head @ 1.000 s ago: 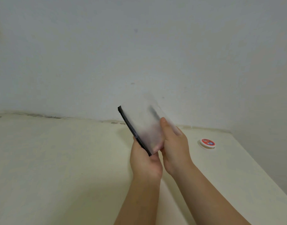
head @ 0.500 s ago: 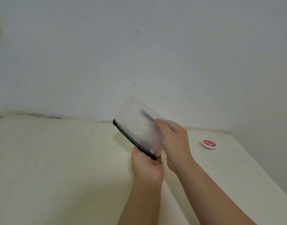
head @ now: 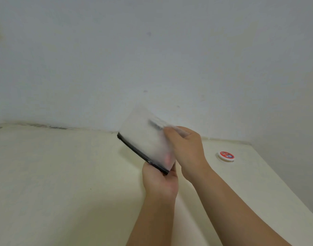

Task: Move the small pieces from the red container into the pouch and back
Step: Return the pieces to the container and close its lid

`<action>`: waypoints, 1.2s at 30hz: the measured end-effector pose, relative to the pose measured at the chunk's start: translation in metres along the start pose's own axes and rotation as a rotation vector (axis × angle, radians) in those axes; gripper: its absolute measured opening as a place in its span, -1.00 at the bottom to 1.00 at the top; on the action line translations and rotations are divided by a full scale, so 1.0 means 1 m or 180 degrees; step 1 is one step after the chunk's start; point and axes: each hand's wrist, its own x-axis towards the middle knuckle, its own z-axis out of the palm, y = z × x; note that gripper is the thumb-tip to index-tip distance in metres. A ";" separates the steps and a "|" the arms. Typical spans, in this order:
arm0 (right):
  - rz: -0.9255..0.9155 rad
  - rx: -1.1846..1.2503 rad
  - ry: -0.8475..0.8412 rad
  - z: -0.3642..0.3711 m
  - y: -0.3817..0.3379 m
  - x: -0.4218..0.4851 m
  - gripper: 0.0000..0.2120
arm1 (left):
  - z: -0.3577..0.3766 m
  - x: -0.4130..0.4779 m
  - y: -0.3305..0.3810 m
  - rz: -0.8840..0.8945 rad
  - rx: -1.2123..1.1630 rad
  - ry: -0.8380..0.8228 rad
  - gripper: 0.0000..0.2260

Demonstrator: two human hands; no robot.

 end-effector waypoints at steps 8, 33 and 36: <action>0.0131 0.0556 0.0108 0.000 0.013 0.001 -0.83 | -0.002 0.005 0.001 -0.0045 0.0036 0.0046 -0.76; 0.0390 -0.0525 0.0081 0.007 0.043 0.006 -0.77 | -0.014 -0.009 0.087 0.0731 -0.0160 0.0394 -0.80; 0.0722 -0.1380 -0.0301 0.008 0.055 0.002 -0.71 | -0.010 -0.012 0.092 0.0772 -0.0052 0.0345 -0.79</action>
